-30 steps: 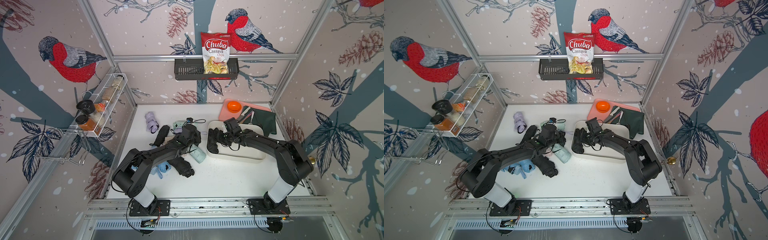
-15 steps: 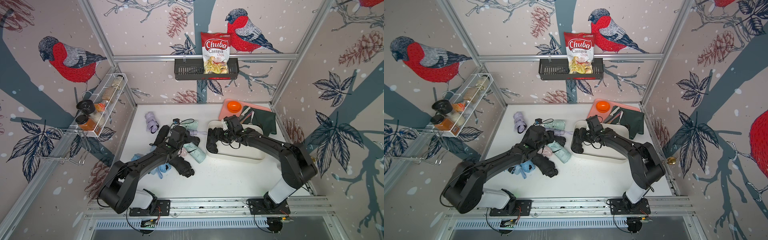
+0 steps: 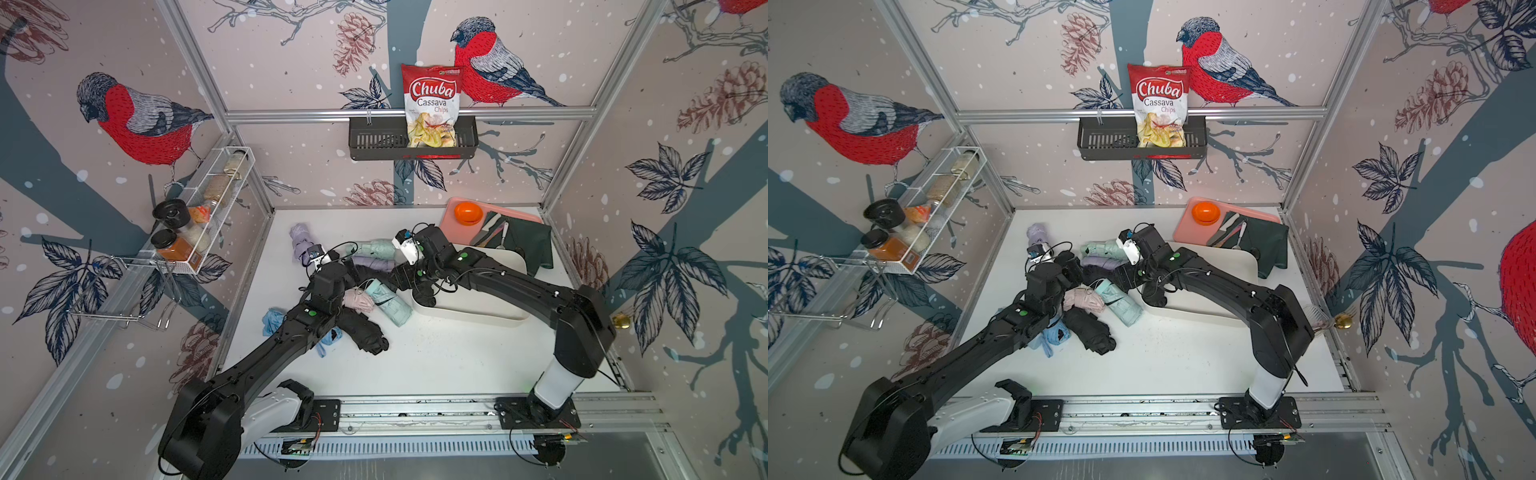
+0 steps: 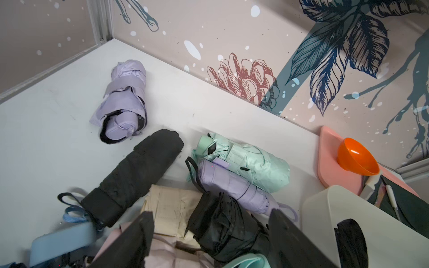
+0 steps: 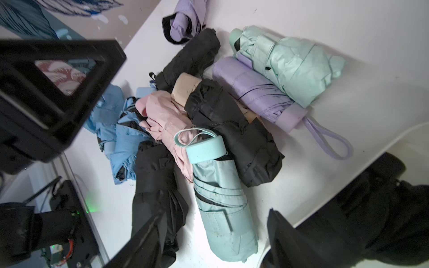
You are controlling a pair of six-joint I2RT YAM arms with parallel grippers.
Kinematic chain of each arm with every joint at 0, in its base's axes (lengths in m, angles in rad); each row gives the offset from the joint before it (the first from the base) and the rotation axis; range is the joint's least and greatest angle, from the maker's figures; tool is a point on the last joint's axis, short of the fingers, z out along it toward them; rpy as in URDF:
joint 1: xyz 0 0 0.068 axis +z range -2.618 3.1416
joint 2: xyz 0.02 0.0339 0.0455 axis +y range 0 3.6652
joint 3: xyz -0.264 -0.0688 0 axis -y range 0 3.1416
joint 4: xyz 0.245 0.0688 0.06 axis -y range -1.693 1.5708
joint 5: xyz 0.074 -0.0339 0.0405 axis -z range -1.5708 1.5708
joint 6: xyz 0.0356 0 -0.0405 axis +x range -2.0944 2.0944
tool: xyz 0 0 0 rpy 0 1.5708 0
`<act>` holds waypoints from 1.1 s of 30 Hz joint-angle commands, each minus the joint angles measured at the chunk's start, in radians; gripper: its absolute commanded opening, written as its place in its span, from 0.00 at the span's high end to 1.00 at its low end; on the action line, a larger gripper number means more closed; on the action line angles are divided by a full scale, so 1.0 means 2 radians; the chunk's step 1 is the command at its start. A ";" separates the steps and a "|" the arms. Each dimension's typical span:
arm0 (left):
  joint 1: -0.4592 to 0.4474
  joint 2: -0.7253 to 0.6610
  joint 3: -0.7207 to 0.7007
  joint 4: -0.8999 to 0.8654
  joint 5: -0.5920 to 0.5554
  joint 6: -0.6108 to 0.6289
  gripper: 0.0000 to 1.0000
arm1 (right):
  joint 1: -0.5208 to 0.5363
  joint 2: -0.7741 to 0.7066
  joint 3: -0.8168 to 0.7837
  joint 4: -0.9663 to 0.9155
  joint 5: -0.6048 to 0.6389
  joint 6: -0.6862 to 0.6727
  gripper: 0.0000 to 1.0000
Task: Put the umbrella into the storage box
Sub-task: Pick up the umbrella from the center of the board.
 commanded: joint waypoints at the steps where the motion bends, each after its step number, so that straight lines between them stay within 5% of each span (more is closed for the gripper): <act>1: 0.003 -0.007 -0.005 -0.007 -0.015 -0.004 0.18 | 0.014 0.029 0.025 -0.044 -0.004 -0.080 0.26; 12: 0.008 -0.007 -0.011 -0.003 -0.008 -0.005 0.18 | 0.031 0.117 0.099 -0.100 0.027 -0.146 0.22; 33: 0.014 0.009 -0.006 0.006 0.003 -0.003 0.19 | 0.020 0.197 0.141 -0.120 -0.040 -0.172 0.30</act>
